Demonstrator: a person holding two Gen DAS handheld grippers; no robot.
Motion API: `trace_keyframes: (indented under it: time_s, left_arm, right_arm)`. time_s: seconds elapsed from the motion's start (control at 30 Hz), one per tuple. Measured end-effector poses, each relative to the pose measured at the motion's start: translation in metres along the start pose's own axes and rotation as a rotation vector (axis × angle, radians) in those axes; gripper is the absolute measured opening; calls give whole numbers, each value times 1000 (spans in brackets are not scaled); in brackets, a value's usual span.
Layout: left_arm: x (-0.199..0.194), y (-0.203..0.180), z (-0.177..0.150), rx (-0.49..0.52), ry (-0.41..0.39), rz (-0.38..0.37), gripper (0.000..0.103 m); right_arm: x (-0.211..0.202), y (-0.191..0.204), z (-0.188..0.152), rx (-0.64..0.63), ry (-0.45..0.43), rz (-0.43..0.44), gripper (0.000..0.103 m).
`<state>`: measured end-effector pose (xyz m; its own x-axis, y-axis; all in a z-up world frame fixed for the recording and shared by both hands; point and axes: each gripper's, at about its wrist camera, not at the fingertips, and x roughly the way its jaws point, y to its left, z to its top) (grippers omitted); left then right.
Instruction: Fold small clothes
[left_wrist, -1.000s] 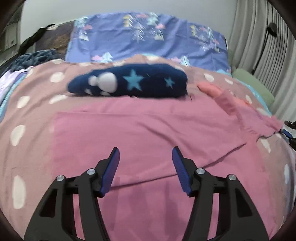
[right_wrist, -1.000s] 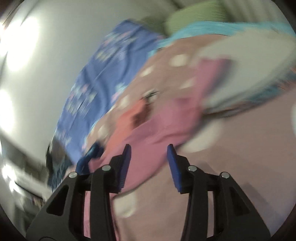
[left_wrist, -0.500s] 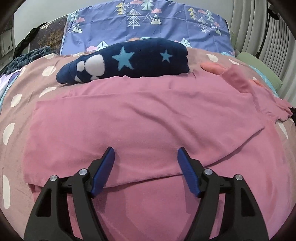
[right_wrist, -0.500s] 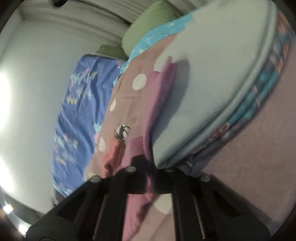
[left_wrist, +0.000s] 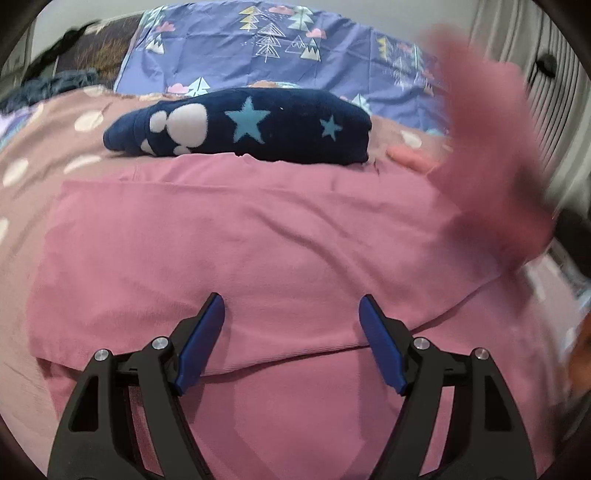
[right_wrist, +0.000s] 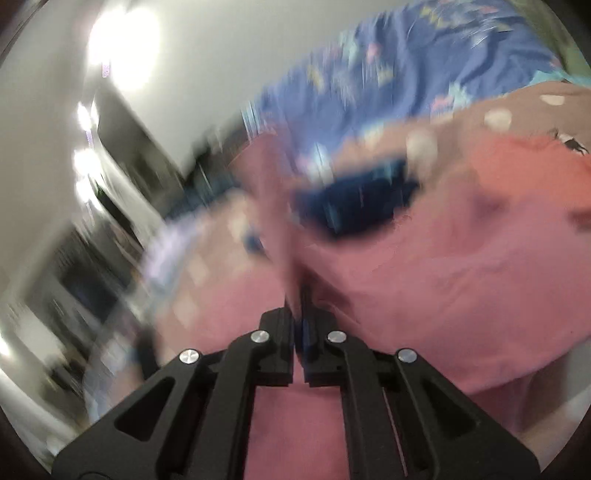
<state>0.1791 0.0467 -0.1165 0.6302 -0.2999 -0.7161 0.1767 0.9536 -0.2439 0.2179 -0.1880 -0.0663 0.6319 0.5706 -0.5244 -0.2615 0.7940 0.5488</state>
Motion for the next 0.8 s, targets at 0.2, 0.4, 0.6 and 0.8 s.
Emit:
trace_keyframes:
  time_s: [0.2,0.4,0.6,0.8]
  left_arm:
    - [-3,13,-1,-80,-21,-99,76]
    - [-14,25,-1,-196,-41,-228,76]
    - [-14,5,-3,-223,46,-384,76]
    - [5,-23,-4,-203,165,-399,6]
  right_arm:
    - [10,-51,-43,204,100,49,12]
    - [6,-33,-67,113,90,40,18]
    - [10,-30,-65,124,83,58,19]
    - [13,-29,-64,123,82,65,23]
